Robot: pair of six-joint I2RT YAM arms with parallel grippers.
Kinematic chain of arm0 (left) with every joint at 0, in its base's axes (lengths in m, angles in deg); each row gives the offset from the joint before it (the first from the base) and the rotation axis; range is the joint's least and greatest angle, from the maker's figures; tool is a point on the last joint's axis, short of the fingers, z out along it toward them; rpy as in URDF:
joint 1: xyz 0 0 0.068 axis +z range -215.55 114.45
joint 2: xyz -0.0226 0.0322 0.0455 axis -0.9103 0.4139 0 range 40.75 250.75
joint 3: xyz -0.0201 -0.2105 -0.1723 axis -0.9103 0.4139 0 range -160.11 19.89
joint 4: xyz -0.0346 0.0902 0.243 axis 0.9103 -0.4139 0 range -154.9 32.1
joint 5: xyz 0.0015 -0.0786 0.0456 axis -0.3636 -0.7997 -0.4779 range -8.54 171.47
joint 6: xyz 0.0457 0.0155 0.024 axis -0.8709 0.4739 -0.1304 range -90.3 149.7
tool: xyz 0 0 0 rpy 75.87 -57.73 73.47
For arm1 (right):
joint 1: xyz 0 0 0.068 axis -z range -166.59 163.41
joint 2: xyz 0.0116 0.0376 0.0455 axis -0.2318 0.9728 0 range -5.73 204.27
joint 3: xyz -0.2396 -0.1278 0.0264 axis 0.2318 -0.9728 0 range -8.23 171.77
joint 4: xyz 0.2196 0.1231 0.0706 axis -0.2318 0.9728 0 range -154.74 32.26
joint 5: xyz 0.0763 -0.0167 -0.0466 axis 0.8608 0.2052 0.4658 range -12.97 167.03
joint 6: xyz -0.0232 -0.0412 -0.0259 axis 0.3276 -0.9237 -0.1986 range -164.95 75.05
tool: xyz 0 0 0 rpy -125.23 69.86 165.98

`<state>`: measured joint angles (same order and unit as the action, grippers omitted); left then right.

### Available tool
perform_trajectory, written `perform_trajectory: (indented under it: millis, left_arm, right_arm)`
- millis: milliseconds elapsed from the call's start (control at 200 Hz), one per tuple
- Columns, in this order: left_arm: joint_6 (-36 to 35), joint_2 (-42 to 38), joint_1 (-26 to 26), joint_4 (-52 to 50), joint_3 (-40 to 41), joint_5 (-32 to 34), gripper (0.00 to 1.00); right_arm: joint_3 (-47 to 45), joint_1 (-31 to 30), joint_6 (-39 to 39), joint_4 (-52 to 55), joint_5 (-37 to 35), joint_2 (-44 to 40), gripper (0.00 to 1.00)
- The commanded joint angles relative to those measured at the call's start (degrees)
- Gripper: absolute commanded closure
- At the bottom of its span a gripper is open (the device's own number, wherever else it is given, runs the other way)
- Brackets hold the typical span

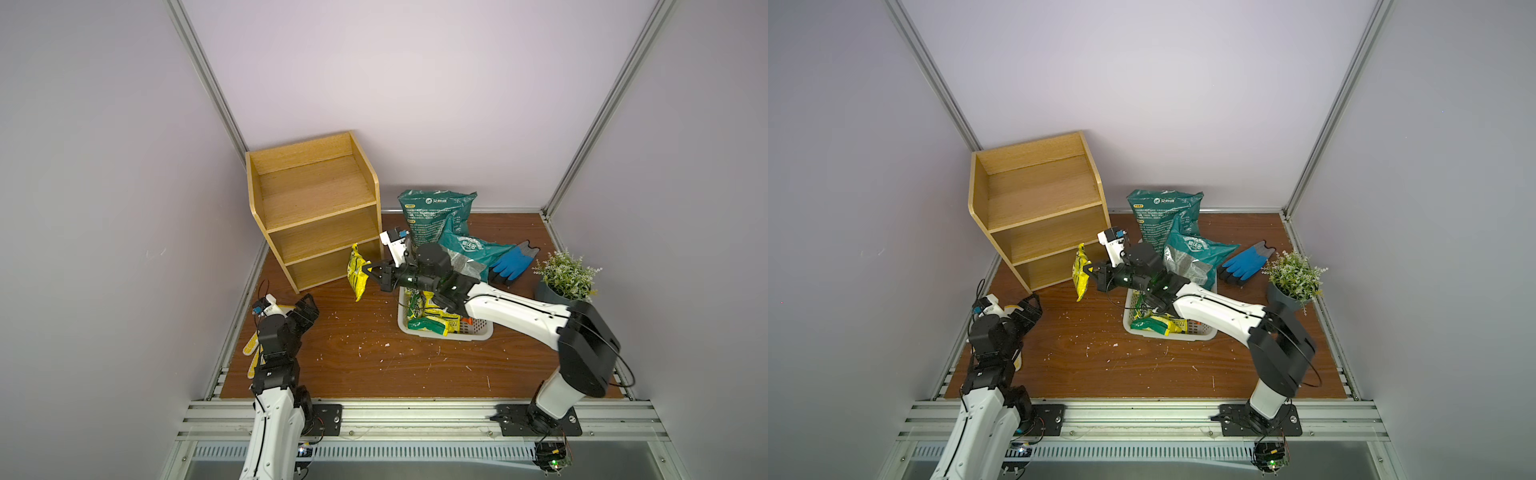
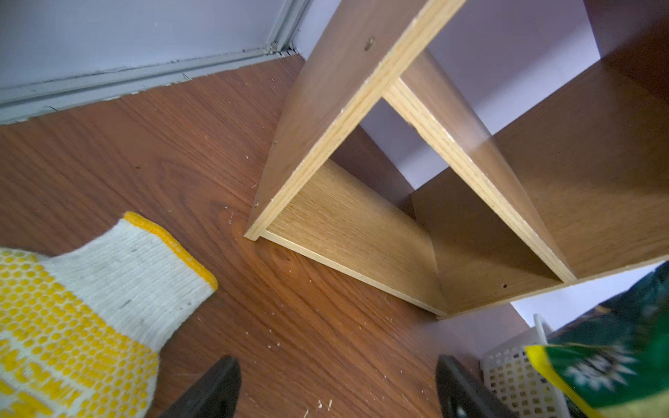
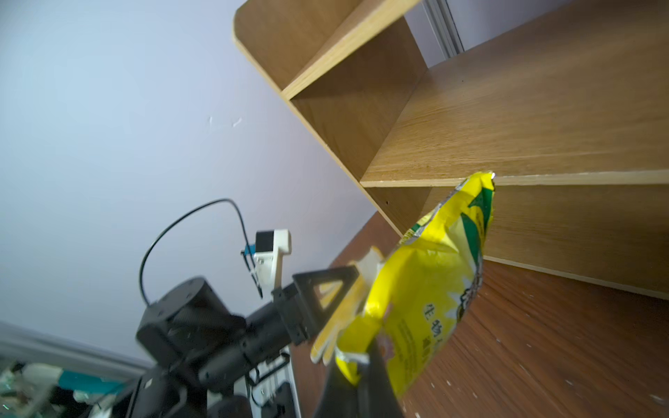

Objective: Take down the fertilizer bag from the shelf
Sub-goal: Place the fertilizer bag in the storage box.

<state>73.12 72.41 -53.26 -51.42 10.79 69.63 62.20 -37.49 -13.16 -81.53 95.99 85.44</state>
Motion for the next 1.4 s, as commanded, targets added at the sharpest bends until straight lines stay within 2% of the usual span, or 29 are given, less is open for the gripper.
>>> perform_trajectory:
  millis: [0,115,280,390,500,626,746,856,1051,1216,1396]
  left_arm:
    - [-1.3,3.2,-1.5,3.4,-0.9,-5.0,0.15]
    - [-3.4,8.2,-11.0,2.6,-4.1,-0.7,0.16]
    - [-8.7,15.6,-27.8,0.5,-12.3,11.9,0.15]
    - [-12.3,20.5,-34.0,2.2,-16.3,15.7,0.13]
    - [-14.7,26.6,-34.6,5.9,-19.7,12.2,0.11]
    - [-16.4,32.6,-35.1,8.4,-24.5,10.1,0.09]
    - [-17.3,36.4,-36.0,9.1,-28.1,10.5,0.08]
    - [-17.7,37.9,-36.3,8.7,-30.2,10.0,0.07]
    - [-17.5,34.2,-36.4,6.2,-28.2,12.0,0.07]
    - [-16.6,28.3,-36.4,5.0,-23.5,14.4,0.07]
    - [-15.1,22.1,-36.4,2.3,-20.3,17.3,0.06]
  right_arm:
    - [2.9,1.1,-16.0,17.6,-1.3,-10.0,1.0]
    - [3.6,3.1,-20.2,27.0,-7.9,-17.2,1.0]
    - [5.8,5.2,-19.2,35.3,-11.0,-24.1,1.0]
    - [7.2,5.2,-16.8,43.4,-14.6,-27.0,1.0]
    - [8.1,5.2,-13.0,51.4,-19.8,-30.7,1.0]
    - [8.5,5.1,-4.8,57.1,-25.9,-36.0,1.0]
    - [5.8,5.2,5.1,58.9,-25.4,-39.6,1.0]
    - [0.6,5.2,11.2,57.5,-24.5,-42.1,1.0]
    - [-10.4,5.2,19.7,53.2,-28.6,-47.4,1.0]
    - [-18.9,6.2,21.5,48.7,-32.2,-49.1,1.0]
    - [-30.1,14.5,19.8,39.7,-22.5,-44.0,1.0]
